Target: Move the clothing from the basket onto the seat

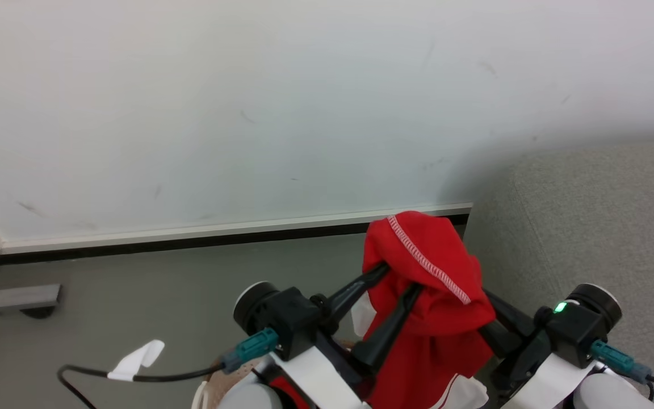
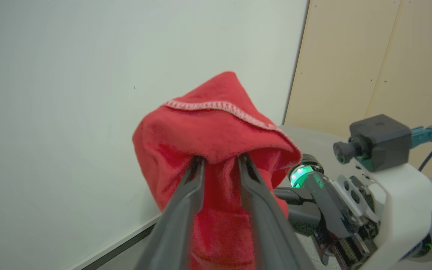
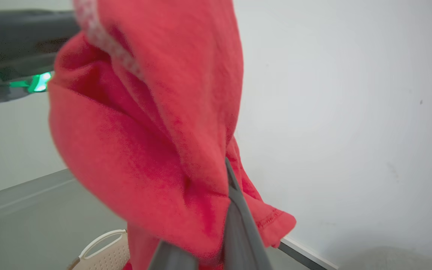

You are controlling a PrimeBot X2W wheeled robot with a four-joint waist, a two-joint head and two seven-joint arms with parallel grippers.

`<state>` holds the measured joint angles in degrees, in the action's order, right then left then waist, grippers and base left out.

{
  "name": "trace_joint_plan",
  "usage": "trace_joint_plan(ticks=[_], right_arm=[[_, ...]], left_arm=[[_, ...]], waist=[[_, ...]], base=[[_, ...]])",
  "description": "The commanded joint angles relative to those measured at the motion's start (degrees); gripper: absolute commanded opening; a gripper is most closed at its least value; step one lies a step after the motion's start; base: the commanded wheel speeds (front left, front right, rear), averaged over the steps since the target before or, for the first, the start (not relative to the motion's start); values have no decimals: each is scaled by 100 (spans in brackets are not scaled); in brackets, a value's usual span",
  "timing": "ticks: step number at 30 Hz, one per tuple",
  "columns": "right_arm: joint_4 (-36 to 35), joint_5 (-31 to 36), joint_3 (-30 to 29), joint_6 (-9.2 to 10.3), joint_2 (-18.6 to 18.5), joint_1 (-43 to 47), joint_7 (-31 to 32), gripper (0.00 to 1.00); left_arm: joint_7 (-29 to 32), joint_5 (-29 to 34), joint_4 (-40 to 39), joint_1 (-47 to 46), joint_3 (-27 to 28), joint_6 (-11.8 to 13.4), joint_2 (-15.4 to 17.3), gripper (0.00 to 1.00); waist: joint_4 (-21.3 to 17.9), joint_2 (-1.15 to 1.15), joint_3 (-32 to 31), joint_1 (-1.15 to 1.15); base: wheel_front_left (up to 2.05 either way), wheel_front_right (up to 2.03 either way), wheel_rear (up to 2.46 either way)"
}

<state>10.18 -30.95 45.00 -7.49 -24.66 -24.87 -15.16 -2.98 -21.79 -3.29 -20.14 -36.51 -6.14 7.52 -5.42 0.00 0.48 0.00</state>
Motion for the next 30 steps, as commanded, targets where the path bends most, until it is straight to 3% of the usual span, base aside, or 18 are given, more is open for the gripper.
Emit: trace_joint_plan(ticks=[1,16,25,30], right_arm=[[-59,-58,-116,0,-89,87,2,0],[-478,38,-1609,0,-541,611,1,0],[-646,162,-2072,0,-585,876,1,0],[-734,189,-2297,0,-518,987,1,0]], left_arm=[[-58,129,99,44,-20,31,76,100],[-714,249,1059,128,-197,151,-38,100],[-819,248,1336,32,-269,163,-69,100],[-797,268,1417,-63,-326,147,-58,100]], waist=[[-126,0,39,0],[-1479,0,314,0],[-2150,0,456,0],[-2339,0,572,0]], base=[[0,0,0],[0,0,0],[0,0,0],[0,0,0]])
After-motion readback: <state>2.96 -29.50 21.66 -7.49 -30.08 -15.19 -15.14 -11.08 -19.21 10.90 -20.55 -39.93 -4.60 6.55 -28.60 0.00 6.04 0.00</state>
